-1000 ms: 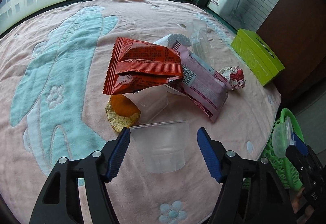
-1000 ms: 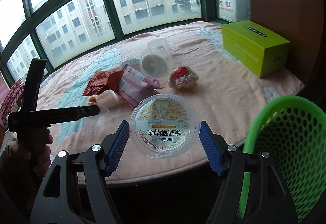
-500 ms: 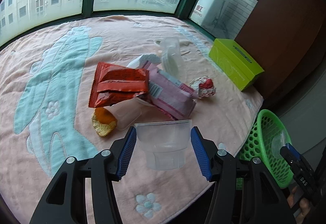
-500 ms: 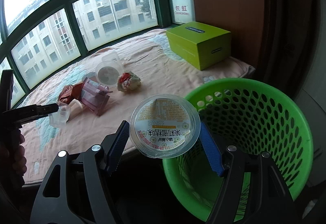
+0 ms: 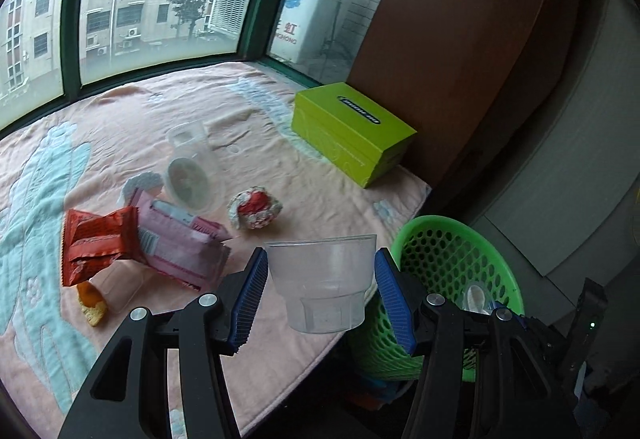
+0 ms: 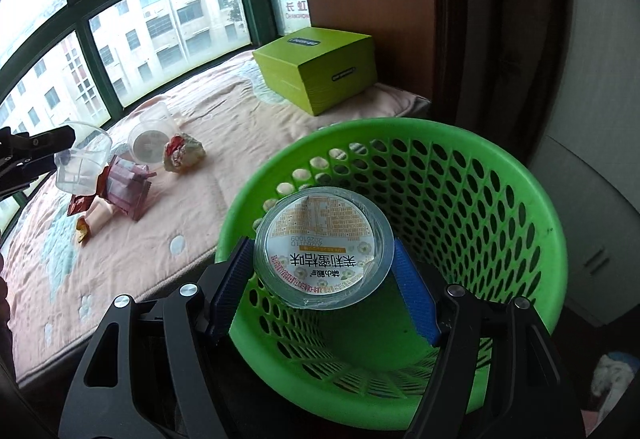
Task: Collect trash
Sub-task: 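Drop the tub into the green basket while the left gripper drops the cup in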
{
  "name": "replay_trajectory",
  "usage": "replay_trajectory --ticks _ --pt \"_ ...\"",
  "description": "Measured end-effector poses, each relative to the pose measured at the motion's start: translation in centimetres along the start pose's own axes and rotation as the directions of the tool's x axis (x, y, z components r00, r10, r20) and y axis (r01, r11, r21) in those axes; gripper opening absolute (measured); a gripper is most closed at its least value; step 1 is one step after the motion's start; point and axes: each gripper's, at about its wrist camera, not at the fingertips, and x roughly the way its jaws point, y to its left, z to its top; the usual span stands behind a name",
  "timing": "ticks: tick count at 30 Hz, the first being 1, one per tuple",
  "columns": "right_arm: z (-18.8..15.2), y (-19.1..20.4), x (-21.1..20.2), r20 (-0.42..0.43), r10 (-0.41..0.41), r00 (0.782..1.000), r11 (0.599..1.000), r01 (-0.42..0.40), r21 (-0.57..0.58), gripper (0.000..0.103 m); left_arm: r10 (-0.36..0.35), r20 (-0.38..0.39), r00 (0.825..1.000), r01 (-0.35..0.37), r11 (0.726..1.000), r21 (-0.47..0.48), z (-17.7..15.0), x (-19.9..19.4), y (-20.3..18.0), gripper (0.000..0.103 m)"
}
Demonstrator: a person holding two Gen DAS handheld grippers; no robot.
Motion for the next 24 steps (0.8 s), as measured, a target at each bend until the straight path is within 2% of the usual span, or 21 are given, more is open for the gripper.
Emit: replay_trajectory --ticks 6,18,24 --pt "-0.3 -1.9 -0.7 0.009 -0.011 1.000 0.999 0.010 0.044 0.080 -0.064 -0.021 0.998 0.065 0.995 0.071 0.5 1.9 -4.2 0.054" --pt "-0.2 -4.8 -3.5 0.069 -0.069 0.995 0.994 0.063 0.089 0.085 -0.138 -0.120 0.983 0.157 0.974 0.161 -0.5 6.6 -10.2 0.054" --pt "-0.4 -6.1 -4.5 0.087 -0.098 0.991 0.989 0.087 0.116 0.086 -0.167 -0.178 0.970 0.198 0.965 0.172 -1.5 8.5 -12.0 0.054"
